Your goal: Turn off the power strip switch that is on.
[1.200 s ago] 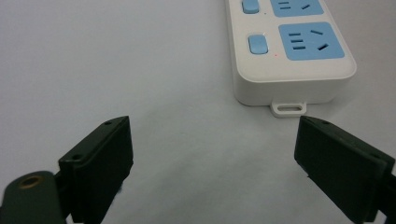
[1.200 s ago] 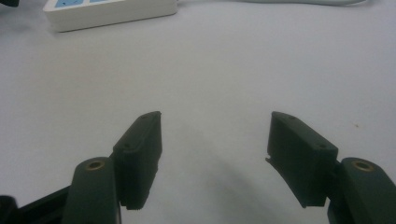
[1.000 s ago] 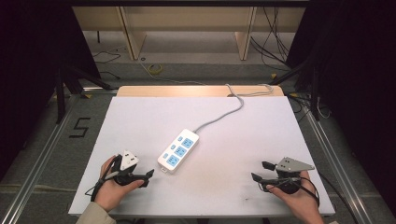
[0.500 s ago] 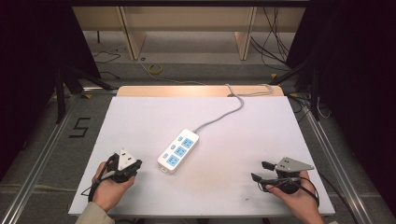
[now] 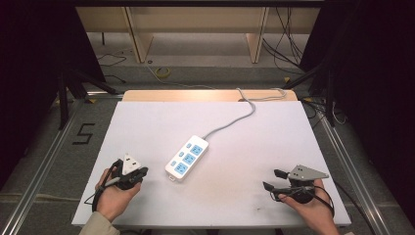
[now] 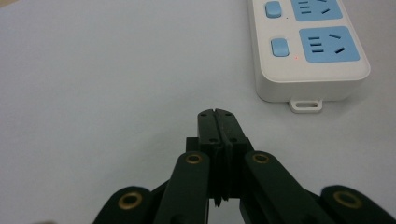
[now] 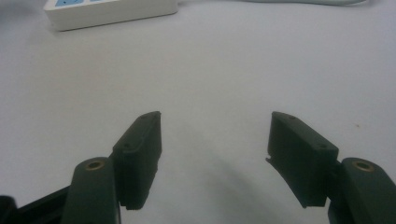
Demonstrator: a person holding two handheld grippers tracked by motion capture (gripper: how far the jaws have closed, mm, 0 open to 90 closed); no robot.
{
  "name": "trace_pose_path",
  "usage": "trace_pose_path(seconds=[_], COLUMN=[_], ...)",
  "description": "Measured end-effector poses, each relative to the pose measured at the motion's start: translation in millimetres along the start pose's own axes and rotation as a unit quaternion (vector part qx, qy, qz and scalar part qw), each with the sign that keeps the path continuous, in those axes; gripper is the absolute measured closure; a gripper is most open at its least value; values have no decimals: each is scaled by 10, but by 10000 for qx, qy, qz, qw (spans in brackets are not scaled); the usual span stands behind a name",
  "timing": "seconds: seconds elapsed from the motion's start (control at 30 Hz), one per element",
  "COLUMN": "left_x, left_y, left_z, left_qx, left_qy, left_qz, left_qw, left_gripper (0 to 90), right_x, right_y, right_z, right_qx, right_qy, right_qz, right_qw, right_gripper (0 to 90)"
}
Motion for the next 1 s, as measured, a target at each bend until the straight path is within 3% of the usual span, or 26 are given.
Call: trace_pose_path(seconds=[1.0], left_x=[26], left_y=[158], left_z=[-43], left_qx=[-57], left_qy=[-52], left_qz=[75], left_qw=[9999], left_gripper=[898], right_x=[-15], right_y=[4], right_z=[-5], right_qx=[1], right_qy=[5], right_qz=[20], right_qw=[10000], right_gripper=[360])
Point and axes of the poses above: each handheld gripper's, and its own axes: z roughly backward along the jaws, y roughly out of its top, x roughly to its right, the point moved 5 cm from there along -z, roughly forward along the jaws, and after that the axes turned 8 degrees about -y, right-handed, at the moved point
